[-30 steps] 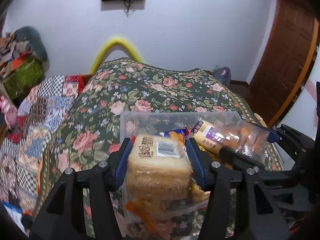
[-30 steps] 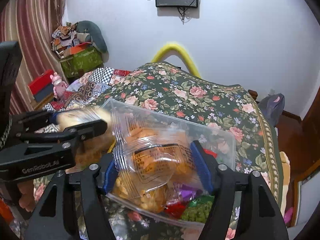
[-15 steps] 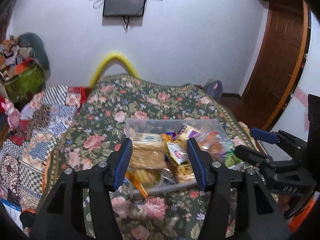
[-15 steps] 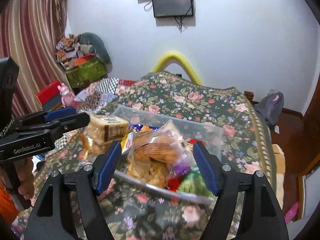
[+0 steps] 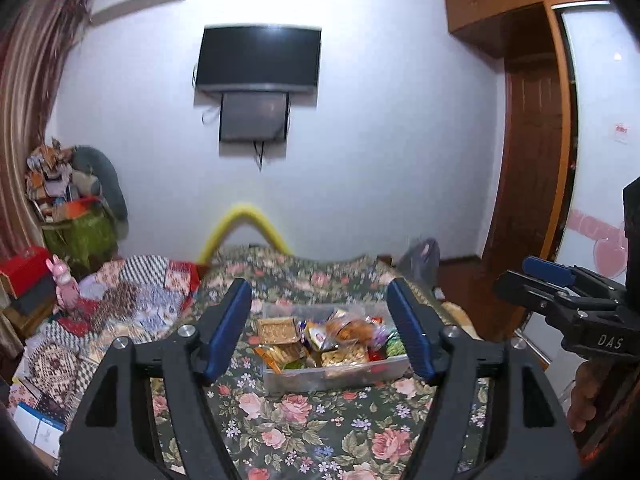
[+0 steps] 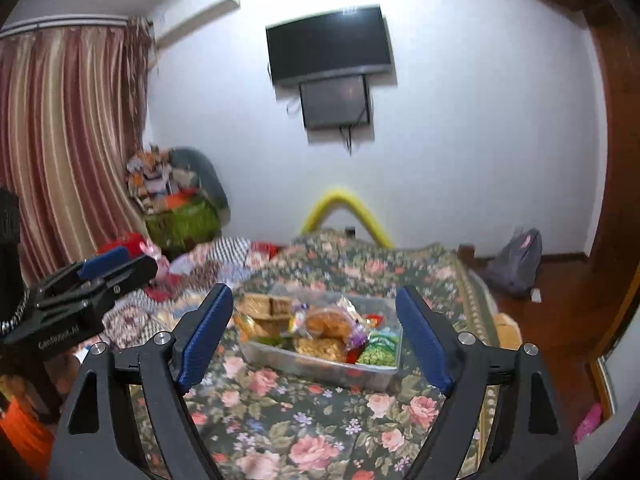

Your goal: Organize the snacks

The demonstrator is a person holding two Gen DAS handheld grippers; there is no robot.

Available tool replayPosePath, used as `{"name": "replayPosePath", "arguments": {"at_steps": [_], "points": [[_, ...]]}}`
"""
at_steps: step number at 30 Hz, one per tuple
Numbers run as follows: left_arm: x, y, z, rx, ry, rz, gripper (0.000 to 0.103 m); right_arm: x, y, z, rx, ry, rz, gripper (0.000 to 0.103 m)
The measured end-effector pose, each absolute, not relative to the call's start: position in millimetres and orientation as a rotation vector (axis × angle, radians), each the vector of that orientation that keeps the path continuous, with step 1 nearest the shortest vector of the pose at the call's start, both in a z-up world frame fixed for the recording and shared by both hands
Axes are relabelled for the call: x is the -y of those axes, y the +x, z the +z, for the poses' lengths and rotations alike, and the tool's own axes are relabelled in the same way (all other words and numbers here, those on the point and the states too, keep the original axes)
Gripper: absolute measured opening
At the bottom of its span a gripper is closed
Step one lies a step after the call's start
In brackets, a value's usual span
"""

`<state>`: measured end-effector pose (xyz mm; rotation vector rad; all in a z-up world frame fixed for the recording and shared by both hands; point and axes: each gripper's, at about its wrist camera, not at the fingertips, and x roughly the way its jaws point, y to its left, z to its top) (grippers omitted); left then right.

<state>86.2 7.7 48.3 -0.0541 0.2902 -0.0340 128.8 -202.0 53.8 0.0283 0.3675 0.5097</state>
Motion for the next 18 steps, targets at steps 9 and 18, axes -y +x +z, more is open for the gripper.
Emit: {"name": "replayPosePath", "arguments": {"at_steps": [9, 18], "points": [[5.3, 37.1, 60.6, -0.211, -0.022, -0.014, 0.098, 194.0, 86.3, 66.5, -0.253, -0.01, 0.451, 0.103], [-0.1, 33.2, 56.1, -0.231, -0.054, -0.007, 0.101, 198.0, 80.6, 58.2, -0.272, 0.015, 0.44, 0.103]]}}
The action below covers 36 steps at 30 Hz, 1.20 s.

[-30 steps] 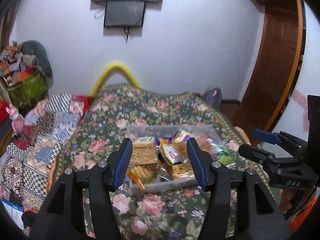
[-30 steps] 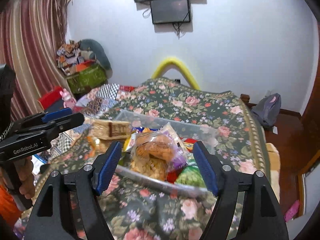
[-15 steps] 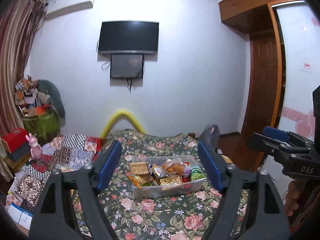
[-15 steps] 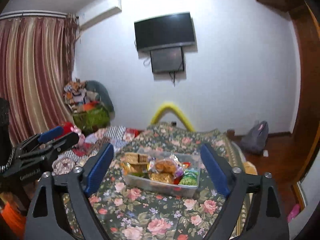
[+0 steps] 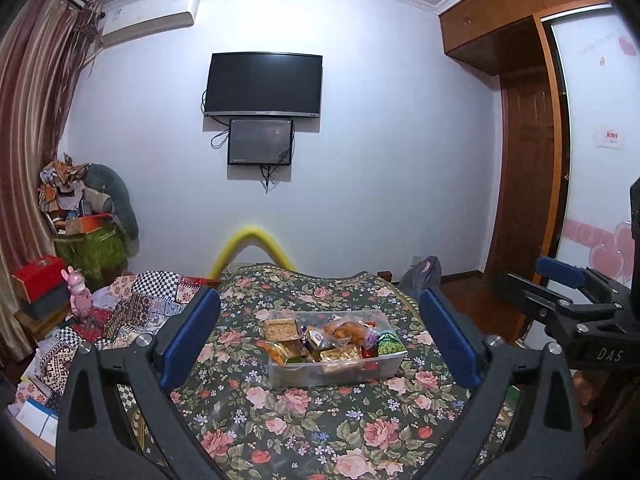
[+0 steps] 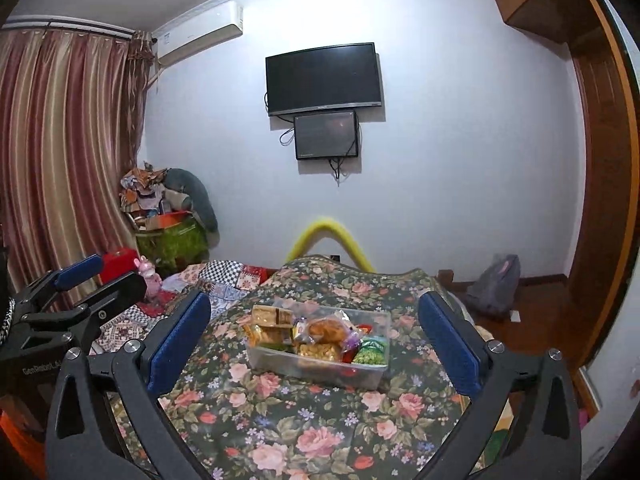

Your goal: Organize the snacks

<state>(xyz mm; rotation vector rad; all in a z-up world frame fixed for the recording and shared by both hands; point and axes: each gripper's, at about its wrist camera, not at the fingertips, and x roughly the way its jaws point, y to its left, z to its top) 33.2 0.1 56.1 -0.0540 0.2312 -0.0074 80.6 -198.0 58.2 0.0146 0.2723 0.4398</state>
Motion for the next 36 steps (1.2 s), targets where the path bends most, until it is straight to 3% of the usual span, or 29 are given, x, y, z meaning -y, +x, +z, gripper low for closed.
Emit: {"name": "replayPosePath", "arguments": {"at_steps": [36], "points": [[13.0, 27.3, 50.8, -0.222, 0.004, 0.0, 0.102, 201.3, 66.2, 55.2, -0.272, 0.012, 0.442, 0.103]]}}
